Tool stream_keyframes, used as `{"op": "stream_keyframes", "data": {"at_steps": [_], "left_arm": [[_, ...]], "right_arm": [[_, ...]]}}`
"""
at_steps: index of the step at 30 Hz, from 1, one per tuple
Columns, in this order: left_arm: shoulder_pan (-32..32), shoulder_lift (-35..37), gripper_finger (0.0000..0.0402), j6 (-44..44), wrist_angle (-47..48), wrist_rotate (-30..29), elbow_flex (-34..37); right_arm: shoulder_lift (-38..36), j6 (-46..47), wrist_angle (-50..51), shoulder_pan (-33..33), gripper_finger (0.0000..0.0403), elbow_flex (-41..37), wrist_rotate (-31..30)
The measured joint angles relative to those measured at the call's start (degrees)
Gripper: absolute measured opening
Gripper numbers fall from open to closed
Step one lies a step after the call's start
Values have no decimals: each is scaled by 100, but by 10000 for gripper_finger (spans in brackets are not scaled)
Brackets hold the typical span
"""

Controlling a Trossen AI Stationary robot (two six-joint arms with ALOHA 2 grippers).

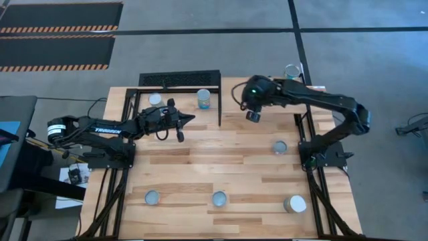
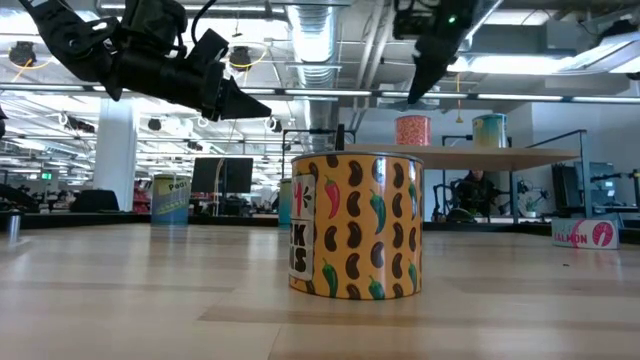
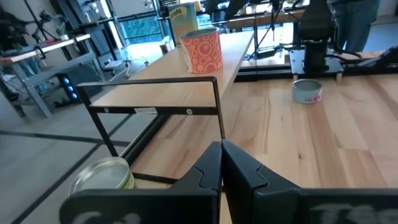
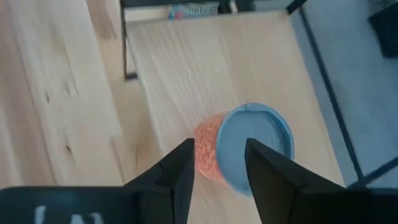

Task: Pick and place cans onto a shelf
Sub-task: Put the red can on the shelf

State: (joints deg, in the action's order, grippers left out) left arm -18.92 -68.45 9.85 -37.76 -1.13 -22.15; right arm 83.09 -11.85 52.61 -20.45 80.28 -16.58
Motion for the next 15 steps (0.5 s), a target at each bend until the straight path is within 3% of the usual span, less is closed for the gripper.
{"op": "stream_keyframes", "data": {"at_steps": [15], "left_arm": [[0,0,0,10,132,15,-2]], "right_arm": [[978,-70,974,-419,95,720,-4]]}}
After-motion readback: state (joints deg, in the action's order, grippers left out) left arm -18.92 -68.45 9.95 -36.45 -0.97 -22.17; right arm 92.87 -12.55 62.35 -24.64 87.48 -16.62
